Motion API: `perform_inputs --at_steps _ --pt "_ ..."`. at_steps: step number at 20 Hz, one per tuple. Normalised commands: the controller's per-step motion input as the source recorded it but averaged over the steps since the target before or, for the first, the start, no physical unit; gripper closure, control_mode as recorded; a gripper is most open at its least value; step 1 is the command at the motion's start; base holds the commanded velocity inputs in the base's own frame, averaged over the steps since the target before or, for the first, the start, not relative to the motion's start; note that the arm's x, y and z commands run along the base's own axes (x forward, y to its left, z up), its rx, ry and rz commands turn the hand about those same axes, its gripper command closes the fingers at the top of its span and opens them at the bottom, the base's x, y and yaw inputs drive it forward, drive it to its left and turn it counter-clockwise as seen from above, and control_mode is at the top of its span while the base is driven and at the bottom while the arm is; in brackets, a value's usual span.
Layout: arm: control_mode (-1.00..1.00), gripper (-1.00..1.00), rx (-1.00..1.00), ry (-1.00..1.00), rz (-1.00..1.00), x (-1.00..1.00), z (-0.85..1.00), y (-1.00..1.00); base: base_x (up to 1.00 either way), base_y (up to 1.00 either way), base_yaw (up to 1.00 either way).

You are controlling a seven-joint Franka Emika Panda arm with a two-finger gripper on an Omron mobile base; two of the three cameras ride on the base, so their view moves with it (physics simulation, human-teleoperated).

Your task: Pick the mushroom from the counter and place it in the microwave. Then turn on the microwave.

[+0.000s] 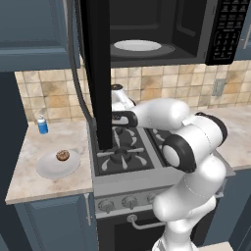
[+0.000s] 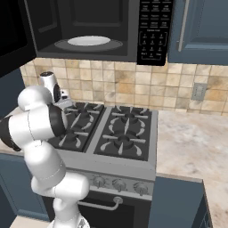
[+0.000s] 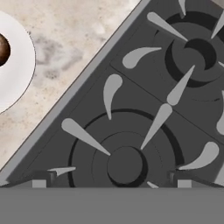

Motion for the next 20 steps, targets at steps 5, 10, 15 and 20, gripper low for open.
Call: perform_inputs --at_steps 5,10,15,20 --pt "-1.00 -1.00 0.00 0.00 0.03 0.01 -0.04 0.14 0.00 0.00 0.00" --pt "-1.00 -1.00 0.00 0.00 0.03 0.00 -0.02 0.12 0.00 0.00 0.00" --pt "-1.00 -1.00 0.00 0.00 0.03 0.00 -0.03 0.14 0.00 0.00 0.00" --pt "-1.00 -1.00 0.00 0.00 0.02 0.00 -0.01 0.17 0.00 0.00 0.00"
